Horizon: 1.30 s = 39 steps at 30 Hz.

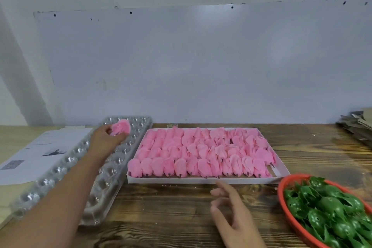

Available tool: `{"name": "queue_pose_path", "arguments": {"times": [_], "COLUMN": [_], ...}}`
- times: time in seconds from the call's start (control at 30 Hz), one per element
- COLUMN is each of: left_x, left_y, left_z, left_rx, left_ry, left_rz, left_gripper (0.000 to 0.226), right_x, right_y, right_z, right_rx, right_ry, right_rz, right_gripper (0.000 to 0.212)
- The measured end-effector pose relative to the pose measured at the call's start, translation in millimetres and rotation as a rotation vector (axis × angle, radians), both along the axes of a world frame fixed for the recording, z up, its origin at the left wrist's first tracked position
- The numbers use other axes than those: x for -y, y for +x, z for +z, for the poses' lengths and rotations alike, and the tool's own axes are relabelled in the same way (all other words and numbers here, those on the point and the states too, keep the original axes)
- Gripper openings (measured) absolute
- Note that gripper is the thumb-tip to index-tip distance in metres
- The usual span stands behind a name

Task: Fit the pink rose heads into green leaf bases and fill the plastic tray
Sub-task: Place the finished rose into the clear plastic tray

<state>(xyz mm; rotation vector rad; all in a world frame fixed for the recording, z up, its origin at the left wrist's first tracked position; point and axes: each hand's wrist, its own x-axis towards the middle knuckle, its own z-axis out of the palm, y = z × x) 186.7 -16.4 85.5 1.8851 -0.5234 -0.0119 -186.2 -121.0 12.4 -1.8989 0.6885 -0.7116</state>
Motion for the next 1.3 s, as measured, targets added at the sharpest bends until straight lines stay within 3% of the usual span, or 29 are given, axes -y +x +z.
{"name": "queue_pose_path", "arguments": {"times": [0.27, 0.53, 0.8, 1.17, 1.3], "left_x": [17.5, 30.4, 28.9, 29.1, 33.7], "left_y": [42.1, 36.5, 30.0, 32.6, 36.6], "left_z": [-16.1, -39.9, -42.9, -37.9, -35.0], "left_rx": [-0.047, -0.021, 0.074, 0.083, 0.004], "left_ry": [0.118, 0.235, 0.376, 0.486, 0.515], "left_rz": [0.047, 0.033, -0.011, -0.029, 0.004], "left_gripper": [0.067, 0.062, 0.018, 0.015, 0.020], "right_x": [1.4, 1.9, -2.2, -2.2, -2.8], "right_y": [4.3, 6.8, 7.0, 6.2, 5.4], "right_z": [-2.1, -6.6, -9.7, -7.3, -5.8], "right_rx": [-0.051, -0.031, 0.009, 0.002, -0.014], "right_ry": [-0.039, -0.066, -0.110, -0.140, -0.132], "right_rz": [0.024, 0.035, 0.017, 0.032, 0.039], "right_gripper": [0.064, 0.064, 0.060, 0.058, 0.059]}}
